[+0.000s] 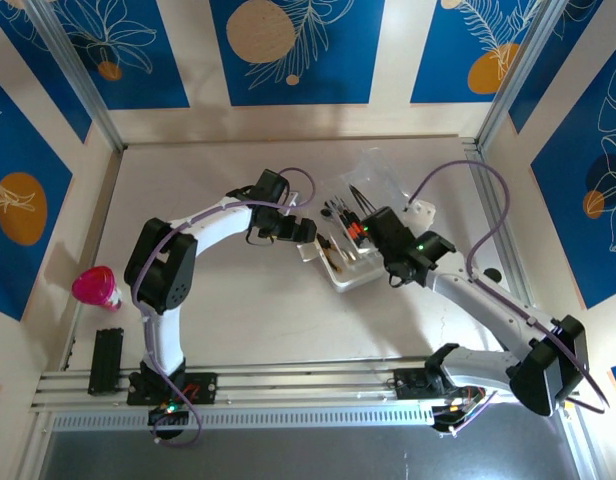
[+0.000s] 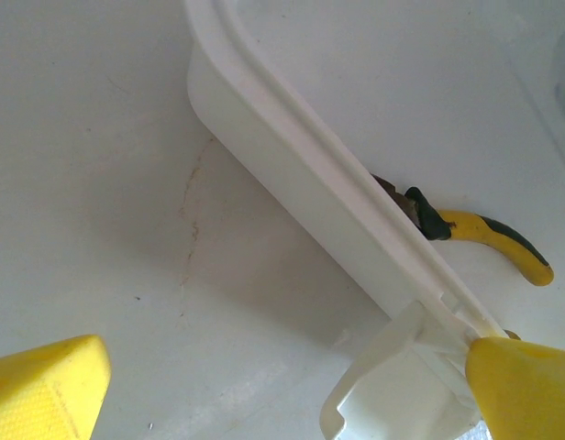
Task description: Pack the tool kit
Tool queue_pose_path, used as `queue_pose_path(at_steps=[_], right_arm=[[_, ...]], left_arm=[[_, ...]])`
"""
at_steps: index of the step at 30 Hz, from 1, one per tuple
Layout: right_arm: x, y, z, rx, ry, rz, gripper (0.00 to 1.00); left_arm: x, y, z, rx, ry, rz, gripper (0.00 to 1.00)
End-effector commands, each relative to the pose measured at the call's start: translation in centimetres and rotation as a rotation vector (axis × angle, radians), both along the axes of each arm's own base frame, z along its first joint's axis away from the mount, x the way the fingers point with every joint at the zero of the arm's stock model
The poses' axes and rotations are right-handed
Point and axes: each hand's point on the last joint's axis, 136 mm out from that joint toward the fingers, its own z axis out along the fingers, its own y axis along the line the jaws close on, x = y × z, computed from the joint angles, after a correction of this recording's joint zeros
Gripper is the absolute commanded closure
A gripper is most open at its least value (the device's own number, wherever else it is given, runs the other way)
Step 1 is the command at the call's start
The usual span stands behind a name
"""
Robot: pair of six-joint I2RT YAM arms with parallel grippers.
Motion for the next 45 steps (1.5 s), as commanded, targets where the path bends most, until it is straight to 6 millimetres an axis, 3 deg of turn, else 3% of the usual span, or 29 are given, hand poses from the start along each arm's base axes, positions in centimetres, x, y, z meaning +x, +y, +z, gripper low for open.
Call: queue_pose_path(at_steps=[1, 9, 17, 20, 23, 27, 34, 40, 45], right_arm=[[-0.4, 4.0, 1.4, 0.078, -0.043, 0.066, 1.0], [-2.5, 9.4, 0.5, 0.053, -0.035, 0.171, 1.0], [-4.1, 12.3, 0.2, 0.09, -0.022, 0.251, 0.99], [-4.3, 12.8, 0.5, 0.098, -0.017, 0.27, 0.9], [-4.1, 12.9, 1.4, 0.093, -0.026, 0.294, 0.72], [-2.7, 12.7, 2.9, 0.123, -0.031, 0.364, 0.5], [1.8, 11.1, 2.5, 0.341, 0.046, 0.54, 0.08], [5.8, 9.5, 1.7, 0.451, 0.11, 0.653, 0.0], [8.7, 8.1, 0.1, 0.568, 0.131, 0.635, 0.0]], left_arm=[[0.0, -0.3, -2.5, 0.032, 0.025, -0.001, 0.0], [0.0, -0.1, -2.3, 0.034, 0.016, 0.004, 0.0], [-0.3, 0.5, -2.6, 0.037, 0.017, 0.015, 0.0], [-0.6, 1.0, -2.4, 0.046, 0.011, 0.022, 0.0], [-1.0, 2.1, -2.1, 0.065, 0.004, 0.038, 0.0], [-1.2, 4.2, -0.7, 0.085, -0.027, 0.073, 0.0], [-1.5, 7.1, 1.4, 0.121, -0.086, 0.08, 0.0], [-3.3, 6.7, 0.6, 0.072, -0.116, -0.004, 0.0], [-5.3, 4.7, -0.5, 0.035, -0.228, -0.142, 0.0]])
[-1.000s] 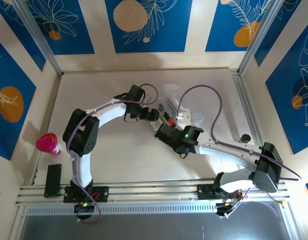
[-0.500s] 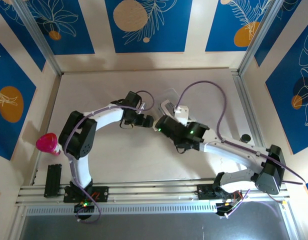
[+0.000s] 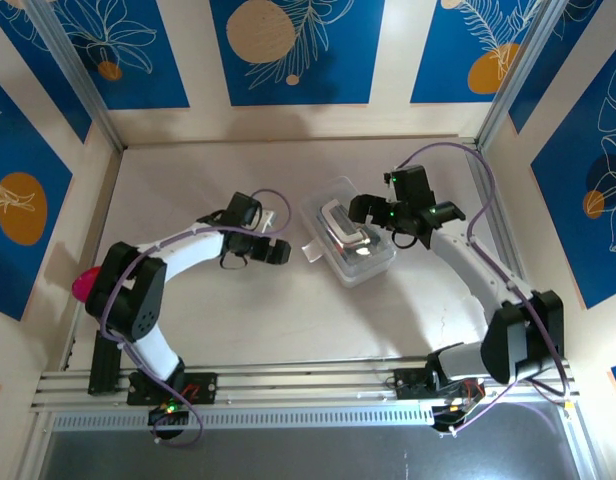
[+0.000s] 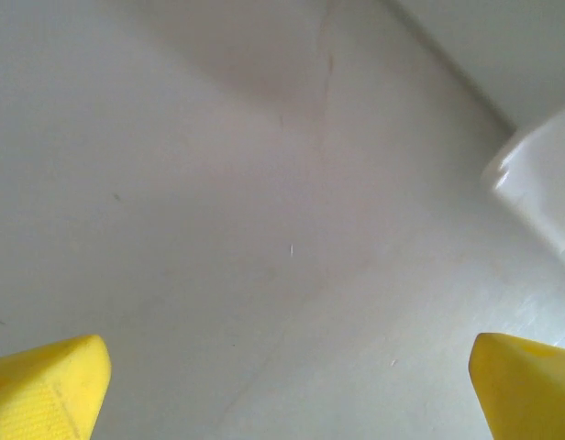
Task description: Pack the tool kit
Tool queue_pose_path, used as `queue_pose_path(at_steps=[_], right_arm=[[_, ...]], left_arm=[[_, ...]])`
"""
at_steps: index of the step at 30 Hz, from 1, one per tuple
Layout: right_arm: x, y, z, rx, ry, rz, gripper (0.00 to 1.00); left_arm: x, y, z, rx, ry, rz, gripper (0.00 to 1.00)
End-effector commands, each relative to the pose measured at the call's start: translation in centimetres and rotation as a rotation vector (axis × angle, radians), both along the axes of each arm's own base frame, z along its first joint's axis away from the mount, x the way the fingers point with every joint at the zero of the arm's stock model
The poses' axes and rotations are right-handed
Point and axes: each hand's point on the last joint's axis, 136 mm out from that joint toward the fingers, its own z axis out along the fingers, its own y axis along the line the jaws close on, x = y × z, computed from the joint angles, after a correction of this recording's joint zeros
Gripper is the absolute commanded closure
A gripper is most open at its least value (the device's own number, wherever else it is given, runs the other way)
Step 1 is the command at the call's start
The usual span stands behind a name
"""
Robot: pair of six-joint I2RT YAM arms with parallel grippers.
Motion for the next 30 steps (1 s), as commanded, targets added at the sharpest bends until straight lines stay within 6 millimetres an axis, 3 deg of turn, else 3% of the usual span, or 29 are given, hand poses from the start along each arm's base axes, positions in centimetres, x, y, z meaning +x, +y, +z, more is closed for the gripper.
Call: queue_pose_path(at_steps=[1, 9, 18, 30], right_arm=[[1.2, 1.8, 1.5, 0.129, -0.032, 0.124, 0.0], [2.7, 1.0, 0.8, 0.158, -0.018, 0.101, 0.0], [2.8, 1.0, -0.2, 0.164, 0.004, 0.105, 0.01], [3.1, 0.7, -0.3, 0.165, 0.008, 0.099, 0.01]], left_arm=[[-0.9, -2.4, 1.0, -0.036, -0.136, -0.147, 0.0], [-0.8, -3.5, -2.1, 0.02, -0.121, -0.153, 0.0], [-1.5, -7.6, -1.5, -0.108, -0.278, -0.276, 0.0], [-1.6, -9.0, -3.2, -0.042, -0.327, -0.334, 0.0]])
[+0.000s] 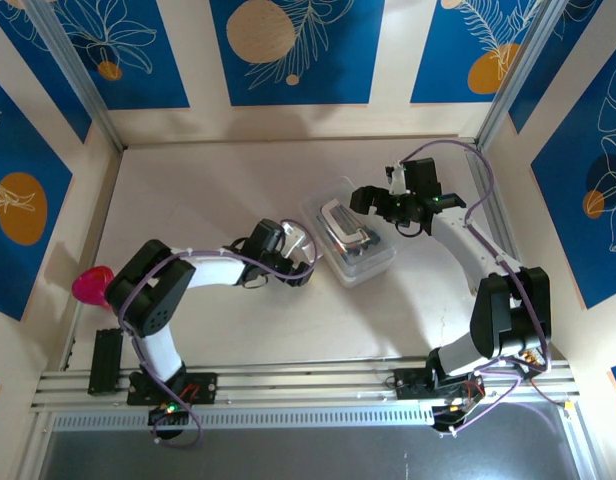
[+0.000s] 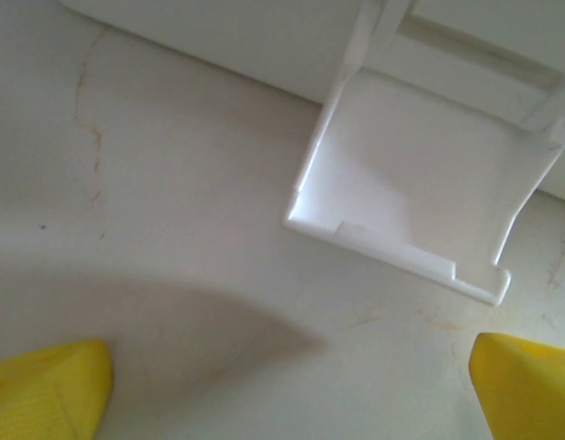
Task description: Pack the tool kit
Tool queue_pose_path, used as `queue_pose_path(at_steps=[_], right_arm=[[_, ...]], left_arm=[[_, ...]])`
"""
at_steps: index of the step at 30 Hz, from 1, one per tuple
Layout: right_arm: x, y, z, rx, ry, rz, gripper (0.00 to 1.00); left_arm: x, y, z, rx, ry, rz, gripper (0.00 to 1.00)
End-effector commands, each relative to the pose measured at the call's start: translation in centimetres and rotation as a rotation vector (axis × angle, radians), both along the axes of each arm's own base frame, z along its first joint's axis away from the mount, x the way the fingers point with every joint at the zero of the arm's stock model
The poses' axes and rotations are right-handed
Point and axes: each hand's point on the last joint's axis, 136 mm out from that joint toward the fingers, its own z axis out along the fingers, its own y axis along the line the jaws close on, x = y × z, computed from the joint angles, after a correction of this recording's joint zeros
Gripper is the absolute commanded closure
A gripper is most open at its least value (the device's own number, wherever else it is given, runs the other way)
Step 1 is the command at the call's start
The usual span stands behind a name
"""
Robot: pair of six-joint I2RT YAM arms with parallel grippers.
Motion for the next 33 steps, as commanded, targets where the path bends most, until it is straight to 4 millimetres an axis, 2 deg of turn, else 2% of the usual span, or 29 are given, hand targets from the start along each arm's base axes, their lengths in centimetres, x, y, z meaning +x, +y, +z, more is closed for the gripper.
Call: queue_pose_path(at_steps=[1, 7, 13, 19, 33], right_arm=[[0.5, 0.2, 0.4, 0.012, -0.014, 0.019, 0.01], [0.5, 0.0, 0.4, 0.011, -0.013, 0.017, 0.01], [0.4, -0.1, 0.4, 0.007, -0.015, 0.015, 0.01], [0.3, -0.2, 0.5, 0.009, -0.017, 0.016, 0.01], [-0.1, -0.3, 0.3, 0.02, -0.015, 0.019, 0.01]], left_arm=[[-1.0, -2.3, -0.6, -0.01, -0.031, -0.094, 0.0], [-0.5, -2.0, -1.1, 0.036, -0.06, -0.063, 0.0], [0.9, -0.8, -1.0, 0.09, -0.089, 0.024, 0.0], [1.9, 0.1, 0.0, 0.11, -0.127, 0.089, 0.0], [2.9, 1.0, 3.4, 0.007, -0.155, 0.151, 0.0]])
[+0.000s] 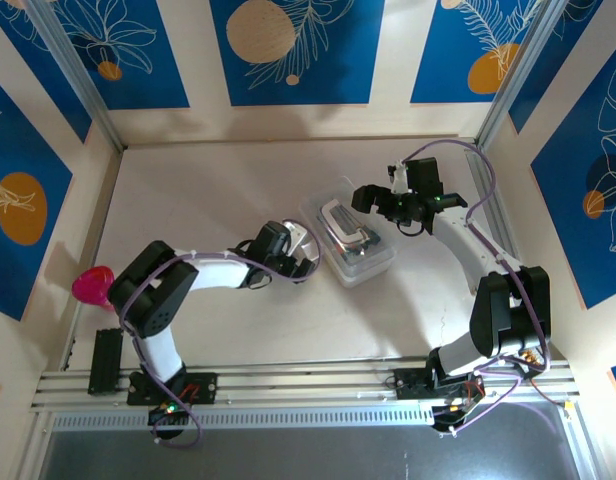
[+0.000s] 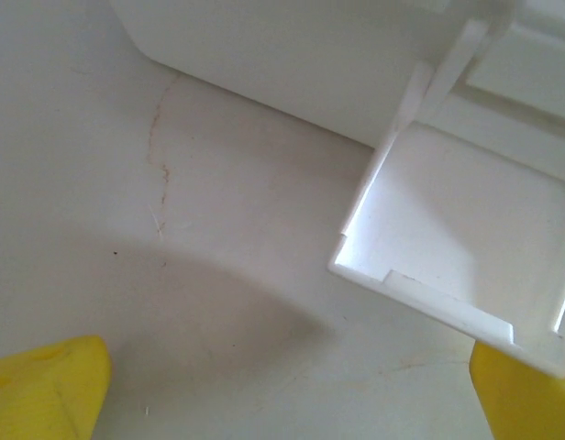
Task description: Pack the tool kit
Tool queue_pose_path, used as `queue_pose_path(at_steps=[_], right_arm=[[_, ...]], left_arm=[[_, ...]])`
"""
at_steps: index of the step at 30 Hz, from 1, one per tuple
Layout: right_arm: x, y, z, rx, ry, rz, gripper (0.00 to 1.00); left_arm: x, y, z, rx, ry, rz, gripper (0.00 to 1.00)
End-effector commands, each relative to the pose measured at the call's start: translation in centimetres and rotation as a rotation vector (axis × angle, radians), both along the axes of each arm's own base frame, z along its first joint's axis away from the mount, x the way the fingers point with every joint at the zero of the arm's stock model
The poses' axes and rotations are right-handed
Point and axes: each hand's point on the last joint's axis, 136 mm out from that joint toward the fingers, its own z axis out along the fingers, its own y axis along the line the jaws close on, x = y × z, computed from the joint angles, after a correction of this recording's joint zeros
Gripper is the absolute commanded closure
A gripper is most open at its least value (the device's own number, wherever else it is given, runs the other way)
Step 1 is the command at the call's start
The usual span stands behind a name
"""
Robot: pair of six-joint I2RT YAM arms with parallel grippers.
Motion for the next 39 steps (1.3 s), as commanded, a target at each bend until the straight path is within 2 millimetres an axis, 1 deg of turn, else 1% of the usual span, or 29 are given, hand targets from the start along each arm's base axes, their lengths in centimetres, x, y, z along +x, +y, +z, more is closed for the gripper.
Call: queue_pose_path(at_steps=[1, 13, 16, 26, 31, 39], right_arm=[[-0.4, 0.1, 0.4, 0.015, -0.015, 0.028, 0.01], [-0.7, 0.4, 0.0, 0.031, -0.008, 0.04, 0.01], [-0.7, 0.5, -0.3, 0.038, -0.002, 0.042, 0.01], [-0.9, 0.8, -0.8, 0.05, 0.009, 0.049, 0.01], [-0.9, 0.8, -1.0, 0.053, 0.009, 0.052, 0.01], [-0.9, 0.9, -1.1, 0.055, 0.01, 0.058, 0.01]], left_arm=[[1.1, 0.2, 2.7, -0.043, -0.062, 0.038, 0.0], [1.1, 0.3, 5.6, -0.083, -0.104, 0.031, 0.0], [1.5, 0.3, 5.6, -0.086, -0.101, 0.029, 0.0], [2.8, -0.9, 5.7, -0.111, -0.1, 0.022, 0.0], [3.0, -1.3, 5.7, -0.121, -0.097, 0.016, 0.0], [3.3, -1.5, 5.8, -0.126, -0.096, 0.017, 0.0]])
